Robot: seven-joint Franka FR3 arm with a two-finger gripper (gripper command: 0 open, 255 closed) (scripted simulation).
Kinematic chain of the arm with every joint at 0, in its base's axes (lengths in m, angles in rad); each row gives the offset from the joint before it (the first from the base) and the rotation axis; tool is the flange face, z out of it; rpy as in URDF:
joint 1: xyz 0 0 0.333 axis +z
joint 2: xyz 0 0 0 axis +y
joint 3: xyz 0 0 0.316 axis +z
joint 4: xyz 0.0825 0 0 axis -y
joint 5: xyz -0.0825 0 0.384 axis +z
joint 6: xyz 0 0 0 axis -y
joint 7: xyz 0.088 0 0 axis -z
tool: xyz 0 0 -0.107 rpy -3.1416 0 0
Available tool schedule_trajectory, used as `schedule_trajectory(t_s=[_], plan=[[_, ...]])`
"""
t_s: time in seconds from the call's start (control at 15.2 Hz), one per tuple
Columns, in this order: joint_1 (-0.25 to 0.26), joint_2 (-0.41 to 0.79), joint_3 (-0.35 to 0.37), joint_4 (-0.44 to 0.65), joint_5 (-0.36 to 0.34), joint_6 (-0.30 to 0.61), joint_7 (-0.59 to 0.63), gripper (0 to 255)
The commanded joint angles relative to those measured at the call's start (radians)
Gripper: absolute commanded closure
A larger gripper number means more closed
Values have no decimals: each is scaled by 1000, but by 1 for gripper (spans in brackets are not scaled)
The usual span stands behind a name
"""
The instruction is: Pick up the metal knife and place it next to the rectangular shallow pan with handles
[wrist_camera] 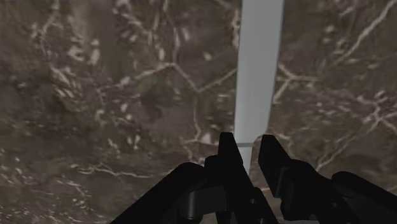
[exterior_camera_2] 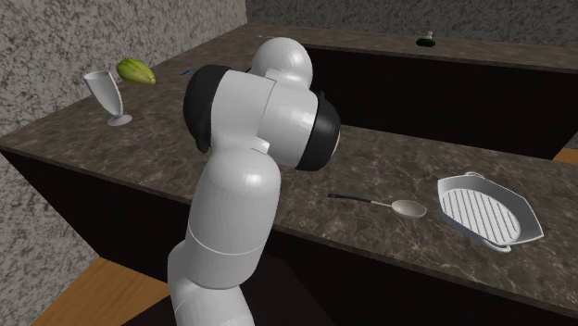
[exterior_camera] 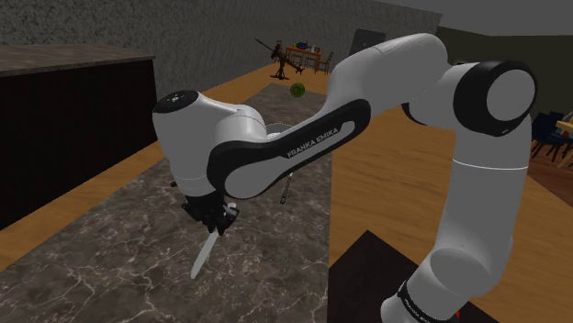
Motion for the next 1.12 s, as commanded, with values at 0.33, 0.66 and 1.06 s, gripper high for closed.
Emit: schedule_trajectory(t_s=[0.33,0.66,1.06], plan=[[-4,-11,7,17,15,-30,-12,255],[-16,-43,23,50,47,-80,-40,255],[-25,-76,38,99,80,-143,-70,255]])
